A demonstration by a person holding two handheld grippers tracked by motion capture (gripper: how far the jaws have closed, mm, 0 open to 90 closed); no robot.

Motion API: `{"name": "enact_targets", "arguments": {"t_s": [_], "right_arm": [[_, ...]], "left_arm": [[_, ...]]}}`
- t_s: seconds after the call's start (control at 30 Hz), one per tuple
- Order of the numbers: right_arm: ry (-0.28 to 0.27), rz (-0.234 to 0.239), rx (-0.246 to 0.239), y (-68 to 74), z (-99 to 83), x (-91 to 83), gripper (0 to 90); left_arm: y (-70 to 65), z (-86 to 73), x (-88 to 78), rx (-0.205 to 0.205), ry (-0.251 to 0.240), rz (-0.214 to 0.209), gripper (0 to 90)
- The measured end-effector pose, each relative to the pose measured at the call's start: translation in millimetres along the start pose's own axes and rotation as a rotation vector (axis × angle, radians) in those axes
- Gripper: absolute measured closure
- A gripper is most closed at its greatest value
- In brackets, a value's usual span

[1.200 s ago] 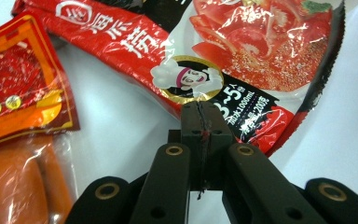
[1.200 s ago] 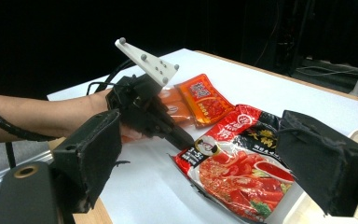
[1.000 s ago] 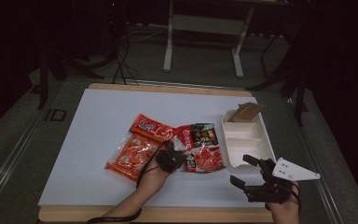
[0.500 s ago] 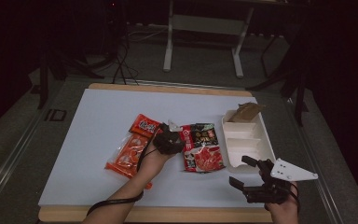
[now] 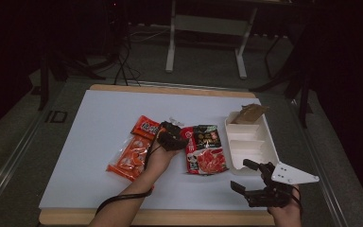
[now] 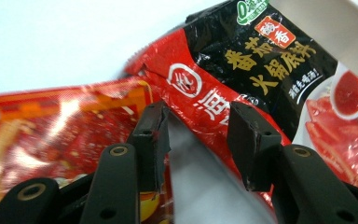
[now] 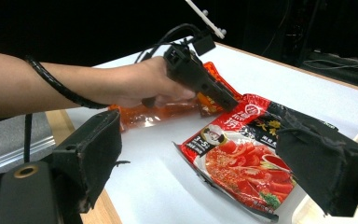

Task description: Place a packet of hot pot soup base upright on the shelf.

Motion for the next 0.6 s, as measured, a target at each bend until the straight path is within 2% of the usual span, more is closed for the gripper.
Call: {"name": "enact_targets", "arguments": {"t_s": [0.07, 0.13, 0.17, 0.2, 0.27, 0.3, 0.37, 0.43, 0.53, 0.57, 0.6], "right_arm": [[0.000, -0.002, -0.005, 0.2, 0.4, 0.2, 14.0], [0.004, -0.001, -0.005, 0.4, 0.2, 0.5, 14.0], [0.004, -0.002, -0.005, 0.3, 0.1, 0.9, 14.0], [0.005, -0.001, -0.004, 0.2, -0.1, 1.3, 14.0], [0.007, 0.000, -0.005, 0.4, -0.3, 1.9, 14.0], [0.009, -0.001, -0.006, 0.7, -0.5, 2.1, 14.0], [0.013, -0.002, -0.007, 0.9, -0.7, 2.3, 14.0], [0.009, -0.004, -0.008, 0.6, -0.4, 1.8, 14.0], [0.007, -0.005, -0.009, 0.8, -0.2, 0.8, 14.0], [0.007, -0.004, -0.008, 1.0, -0.2, 0.5, 14.0], [0.006, -0.006, -0.009, 0.9, -0.1, 0.2, 14.0]], "left_arm": [[-4.4, -1.5, 4.7, -0.003, 0.028, -0.022, 57.9], [-7.6, -1.9, 9.0, -0.010, 0.050, -0.008, 51.9], [-9.7, -3.5, 12.6, -0.015, 0.085, -0.029, 52.4], [-10.8, -3.9, 15.5, -0.036, 0.098, -0.039, 52.3], [-14.0, -2.1, 18.2, -0.040, 0.116, -0.029, 53.3], [-17.4, -1.6, 18.9, -0.034, 0.114, -0.007, 57.9], [-23.6, -0.2, 18.4, -0.001, 0.101, 0.067, 66.3], [-29.5, 1.1, 17.6, 0.035, 0.081, 0.115, 74.5], [-37.1, 2.3, 17.9, 0.101, 0.060, 0.166, 86.2], [-38.3, 2.6, 18.0, 0.121, 0.056, 0.175, 87.5], [-38.1, 2.9, 17.9, 0.123, 0.058, 0.174, 87.9]]}}
Point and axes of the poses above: each handheld gripper's, and its own axes: x roughly forward along the jaws, z roughly out of its top, y roughly to its left, the point moved 5 cm from there along x, roughly forward along the jaws, and after that the axes turned 13 degrees about z, right-handed, at the moved point
